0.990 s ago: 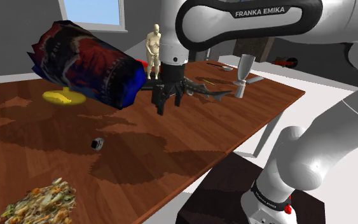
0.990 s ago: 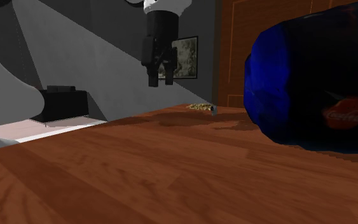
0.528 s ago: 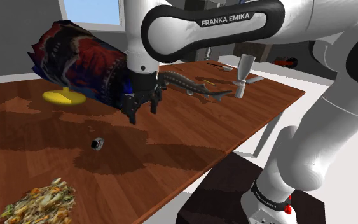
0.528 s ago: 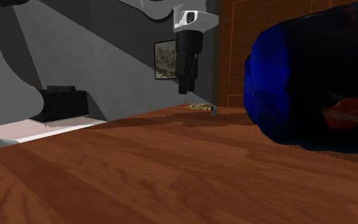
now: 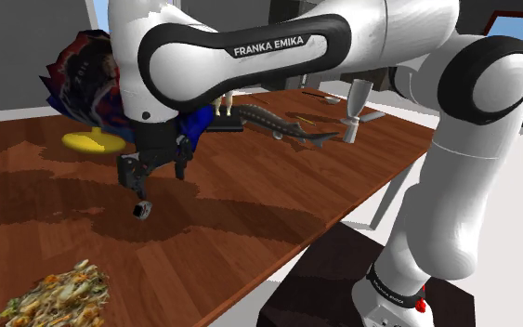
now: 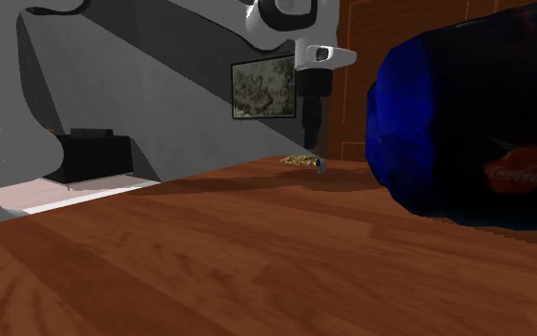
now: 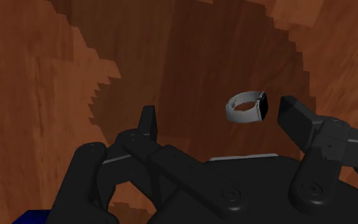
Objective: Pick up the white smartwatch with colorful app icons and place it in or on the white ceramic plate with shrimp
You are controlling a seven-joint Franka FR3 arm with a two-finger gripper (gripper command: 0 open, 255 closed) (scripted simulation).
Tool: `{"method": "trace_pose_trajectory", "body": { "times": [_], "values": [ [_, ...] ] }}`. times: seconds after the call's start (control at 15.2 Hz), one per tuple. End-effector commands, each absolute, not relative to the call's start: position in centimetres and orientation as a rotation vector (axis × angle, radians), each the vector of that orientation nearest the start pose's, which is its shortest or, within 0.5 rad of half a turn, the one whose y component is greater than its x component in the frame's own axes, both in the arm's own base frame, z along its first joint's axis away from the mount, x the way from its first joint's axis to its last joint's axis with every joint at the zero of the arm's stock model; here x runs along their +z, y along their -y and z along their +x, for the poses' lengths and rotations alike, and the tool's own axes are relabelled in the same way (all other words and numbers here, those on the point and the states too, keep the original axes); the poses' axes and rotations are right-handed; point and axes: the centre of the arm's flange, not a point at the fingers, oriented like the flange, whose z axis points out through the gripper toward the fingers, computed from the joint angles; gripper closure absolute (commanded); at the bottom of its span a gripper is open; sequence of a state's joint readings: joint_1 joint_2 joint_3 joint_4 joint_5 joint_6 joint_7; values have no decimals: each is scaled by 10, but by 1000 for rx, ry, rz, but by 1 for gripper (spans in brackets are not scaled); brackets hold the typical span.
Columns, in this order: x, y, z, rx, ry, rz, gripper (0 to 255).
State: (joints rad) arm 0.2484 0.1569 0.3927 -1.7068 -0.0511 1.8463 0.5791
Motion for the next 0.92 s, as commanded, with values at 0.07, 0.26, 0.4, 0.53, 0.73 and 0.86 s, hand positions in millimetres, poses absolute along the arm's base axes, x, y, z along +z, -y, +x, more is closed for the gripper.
{"method": "trace_pose_trajectory", "body": {
  "times": [0.07,0.26,0.4,0.53,0.73,0.86],
  "values": [
    [491,-385,511,2,128,-3138,0],
    [479,-390,513,0,131,-3138,0],
    [469,-390,513,0,131,-3138,0],
    [458,-390,513,0,131,-3138,0],
    [450,-390,513,0,131,-3138,0],
    [450,-390,513,0,131,-3138,0]
  ]
}}
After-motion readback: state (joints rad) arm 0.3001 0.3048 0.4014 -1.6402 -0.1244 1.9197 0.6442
